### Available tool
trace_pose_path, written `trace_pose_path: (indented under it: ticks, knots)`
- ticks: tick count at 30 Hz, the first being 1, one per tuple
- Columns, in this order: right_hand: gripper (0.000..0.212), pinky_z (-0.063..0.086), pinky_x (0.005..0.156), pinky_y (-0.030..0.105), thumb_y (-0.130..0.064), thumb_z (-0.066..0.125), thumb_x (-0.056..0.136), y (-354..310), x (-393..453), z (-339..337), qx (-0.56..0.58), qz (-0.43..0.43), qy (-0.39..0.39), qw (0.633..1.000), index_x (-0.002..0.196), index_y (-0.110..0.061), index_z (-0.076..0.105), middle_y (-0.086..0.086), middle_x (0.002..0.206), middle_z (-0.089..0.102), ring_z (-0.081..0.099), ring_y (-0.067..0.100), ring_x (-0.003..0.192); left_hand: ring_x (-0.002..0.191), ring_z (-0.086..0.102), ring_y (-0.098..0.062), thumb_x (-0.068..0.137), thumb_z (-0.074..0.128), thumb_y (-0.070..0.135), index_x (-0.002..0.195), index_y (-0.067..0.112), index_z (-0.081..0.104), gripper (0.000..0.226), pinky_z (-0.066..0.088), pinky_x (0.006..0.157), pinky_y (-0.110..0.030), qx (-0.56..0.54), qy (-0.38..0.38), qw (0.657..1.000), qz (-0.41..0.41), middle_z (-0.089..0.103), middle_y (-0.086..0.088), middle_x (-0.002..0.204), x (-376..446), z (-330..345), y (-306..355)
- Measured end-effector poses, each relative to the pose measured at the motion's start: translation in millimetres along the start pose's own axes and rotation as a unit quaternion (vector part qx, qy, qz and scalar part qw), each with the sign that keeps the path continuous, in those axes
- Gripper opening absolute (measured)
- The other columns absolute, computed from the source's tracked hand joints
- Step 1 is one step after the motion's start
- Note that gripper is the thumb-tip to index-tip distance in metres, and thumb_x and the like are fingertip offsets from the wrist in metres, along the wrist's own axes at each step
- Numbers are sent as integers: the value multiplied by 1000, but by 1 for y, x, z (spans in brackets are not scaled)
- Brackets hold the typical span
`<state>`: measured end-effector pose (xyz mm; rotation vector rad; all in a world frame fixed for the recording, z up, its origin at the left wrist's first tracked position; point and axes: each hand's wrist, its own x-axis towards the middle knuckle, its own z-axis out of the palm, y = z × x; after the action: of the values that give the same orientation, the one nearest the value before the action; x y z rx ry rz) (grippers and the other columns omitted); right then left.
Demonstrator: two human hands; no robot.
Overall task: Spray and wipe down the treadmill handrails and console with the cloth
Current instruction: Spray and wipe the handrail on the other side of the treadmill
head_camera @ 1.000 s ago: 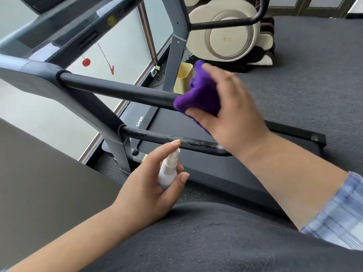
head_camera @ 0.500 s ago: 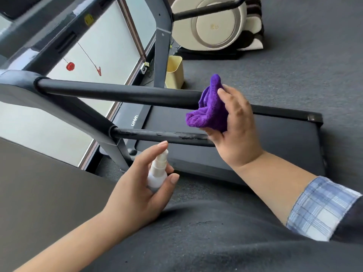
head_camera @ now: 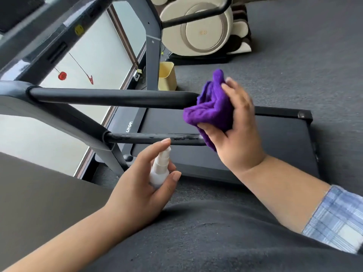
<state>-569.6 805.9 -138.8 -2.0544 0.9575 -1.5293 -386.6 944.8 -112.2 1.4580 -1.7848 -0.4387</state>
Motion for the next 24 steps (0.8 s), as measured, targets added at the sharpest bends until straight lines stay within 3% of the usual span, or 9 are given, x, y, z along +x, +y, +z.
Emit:
trace_pose_path:
  ticks: [3, 5, 7, 9, 14, 18, 24]
  knots:
    - [69, 31, 117, 30, -34, 77, 87, -26, 40, 13, -22, -75, -25, 997, 141, -4, 47, 17, 143, 39, 41, 24, 135, 76, 64, -13, 89, 59, 33, 138, 54, 27, 62, 52, 67, -31, -3, -3, 1000, 6, 60, 16, 94, -2, -3, 2]
    - [70, 40, 111, 39, -36, 76, 86, -36, 62, 28, -84, -89, -111, 986, 145, -9, 48, 16, 141, 46, 49, 31, 128, 75, 64, -14, 89, 60, 33, 138, 53, 28, 61, 53, 65, -32, -5, 3, 1000, 0, 60, 16, 93, -6, -8, 0]
    - [75, 44, 104, 47, -45, 71, 87, -43, 77, 46, -197, -77, -240, 948, 150, -19, 41, 9, 143, 49, 49, 31, 127, 73, 63, -14, 90, 60, 33, 138, 52, 30, 60, 52, 64, -34, -4, 10, 1000, -8, 60, 16, 93, -12, -15, -4]
    - [77, 45, 102, 47, -54, 63, 89, -49, 85, 61, -275, -83, -292, 912, 153, -23, 34, 4, 144, 49, 46, 29, 129, 77, 64, -14, 90, 60, 33, 138, 53, 29, 61, 53, 67, -33, 6, 23, 1000, -18, 60, 17, 93, -20, -24, -8]
    - [76, 46, 94, 47, -59, 48, 95, -66, 88, 95, -337, -93, -296, 889, 154, -16, 27, 9, 138, 52, 50, 31, 122, 84, 66, -13, 88, 59, 38, 135, 59, 28, 61, 54, 72, -33, 31, 57, 996, -63, 61, 18, 96, -36, -43, -21]
    - [72, 47, 98, 48, -56, 47, 95, -74, 85, 133, -358, -124, -278, 883, 150, -10, 33, 15, 137, 53, 51, 35, 121, 82, 65, -14, 87, 60, 38, 136, 58, 29, 61, 53, 71, -34, 24, 73, 994, -73, 61, 16, 95, -45, -59, -39]
    - [71, 48, 96, 50, -56, 41, 93, -91, 87, 184, -366, -128, -263, 883, 146, -9, 41, 17, 134, 55, 53, 38, 120, 84, 64, -9, 88, 60, 37, 135, 60, 27, 62, 48, 74, -23, 21, 85, 994, -71, 60, 18, 96, -50, -98, -74]
